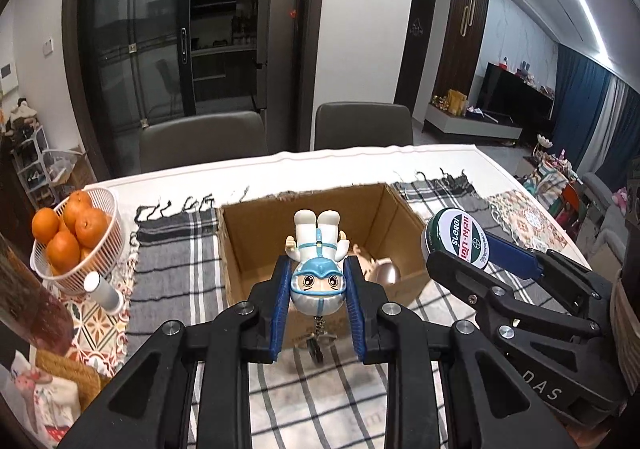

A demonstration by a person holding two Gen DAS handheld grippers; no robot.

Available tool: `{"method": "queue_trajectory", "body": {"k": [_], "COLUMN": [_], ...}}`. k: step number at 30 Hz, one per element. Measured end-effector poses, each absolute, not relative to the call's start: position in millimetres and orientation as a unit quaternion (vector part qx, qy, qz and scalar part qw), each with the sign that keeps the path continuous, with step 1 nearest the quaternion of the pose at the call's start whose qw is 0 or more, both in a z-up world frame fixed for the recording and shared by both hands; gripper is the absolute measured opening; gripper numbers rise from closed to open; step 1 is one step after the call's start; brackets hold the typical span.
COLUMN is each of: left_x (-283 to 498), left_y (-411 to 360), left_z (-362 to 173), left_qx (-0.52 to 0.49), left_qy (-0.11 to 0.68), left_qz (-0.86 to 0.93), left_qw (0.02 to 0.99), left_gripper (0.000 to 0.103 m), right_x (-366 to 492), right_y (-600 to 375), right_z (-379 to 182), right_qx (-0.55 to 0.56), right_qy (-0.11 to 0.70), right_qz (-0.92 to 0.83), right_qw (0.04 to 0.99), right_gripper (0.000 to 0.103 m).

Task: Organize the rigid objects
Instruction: 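Lift the tin and keychain and carry both over the box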

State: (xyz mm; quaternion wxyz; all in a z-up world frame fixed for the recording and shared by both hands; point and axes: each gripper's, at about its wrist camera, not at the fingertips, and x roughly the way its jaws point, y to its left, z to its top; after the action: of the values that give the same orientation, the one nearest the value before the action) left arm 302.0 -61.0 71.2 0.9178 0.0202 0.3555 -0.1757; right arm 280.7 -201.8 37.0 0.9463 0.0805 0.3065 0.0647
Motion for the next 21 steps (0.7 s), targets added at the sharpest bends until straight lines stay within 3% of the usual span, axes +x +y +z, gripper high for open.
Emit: {"method": "queue_trajectory", "body": {"k": [21], "left_x": [372.6], "left_y": [-75.2], "left_z": [54.3], "left_qx": [0.022], "left_qy": [0.391], "left_qz": [-0.147], "left_qw": [0.908], "left_gripper": [0.026], "right_x": [351.7], "right_y": [-207.5], "right_z": [30.9], "right_qx": [0.056], "right_qy": [0.341], "right_qz": [0.057], "right_qw": [0.937], "right_gripper": [0.053]}}
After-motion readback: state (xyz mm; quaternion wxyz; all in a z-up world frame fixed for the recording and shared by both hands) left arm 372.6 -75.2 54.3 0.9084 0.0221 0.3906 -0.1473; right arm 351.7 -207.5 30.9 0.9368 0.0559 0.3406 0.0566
